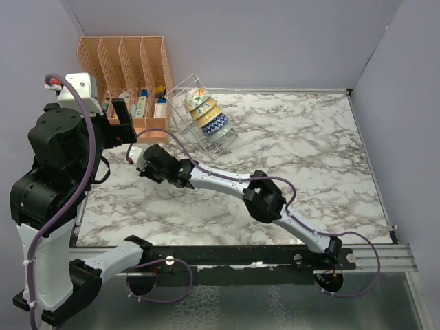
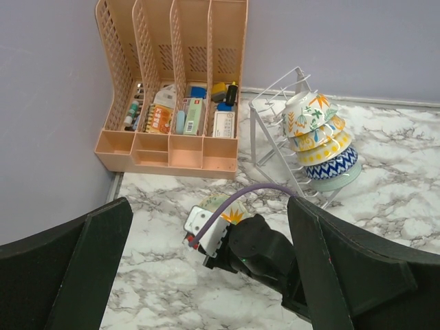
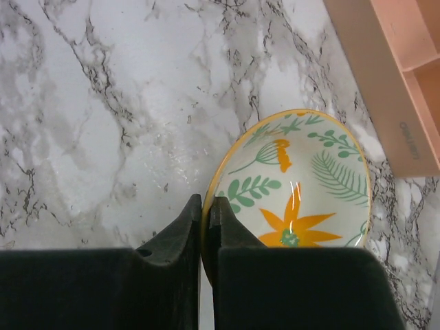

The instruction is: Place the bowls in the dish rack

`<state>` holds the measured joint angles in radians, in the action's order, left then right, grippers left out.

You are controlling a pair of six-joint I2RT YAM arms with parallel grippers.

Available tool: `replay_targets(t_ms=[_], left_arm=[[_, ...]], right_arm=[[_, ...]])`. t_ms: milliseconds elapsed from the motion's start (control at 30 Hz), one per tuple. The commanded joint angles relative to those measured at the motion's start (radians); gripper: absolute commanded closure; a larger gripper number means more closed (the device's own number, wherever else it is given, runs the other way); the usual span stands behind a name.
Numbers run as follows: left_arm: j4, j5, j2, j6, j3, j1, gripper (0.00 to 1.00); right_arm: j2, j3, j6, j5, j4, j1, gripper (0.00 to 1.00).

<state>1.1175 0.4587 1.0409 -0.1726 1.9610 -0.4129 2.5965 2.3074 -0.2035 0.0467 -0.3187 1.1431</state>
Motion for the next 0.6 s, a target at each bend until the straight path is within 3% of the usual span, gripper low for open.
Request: replay_targets(t_ms=[0,167,367,567], left_arm=[[0.005,0.004,-0.017,-0.009,0.012,-0.003,0.01],[0.002,0.002,-0.021,-0.01,0.024,-0.003,0.01],[-0.005,-0.01,-0.026,-0.005,0.039,-0.004,0.01],[-0.011,-0.017,-0.036,-0.004,0.033,-0.003,0.01]], right_arm=[[-0.068,-0.083,0.1,0.048,0.017,-0.01,0.99],[-0.19,-0.152,0.346,-0.061,0.056,-0.051,0.99],[-0.39,-0.394,0.633,-0.368,0.299,-0.134,0.99],[-0.505,-0.478,0.819,-0.572,0.463,-0.177,0.99]])
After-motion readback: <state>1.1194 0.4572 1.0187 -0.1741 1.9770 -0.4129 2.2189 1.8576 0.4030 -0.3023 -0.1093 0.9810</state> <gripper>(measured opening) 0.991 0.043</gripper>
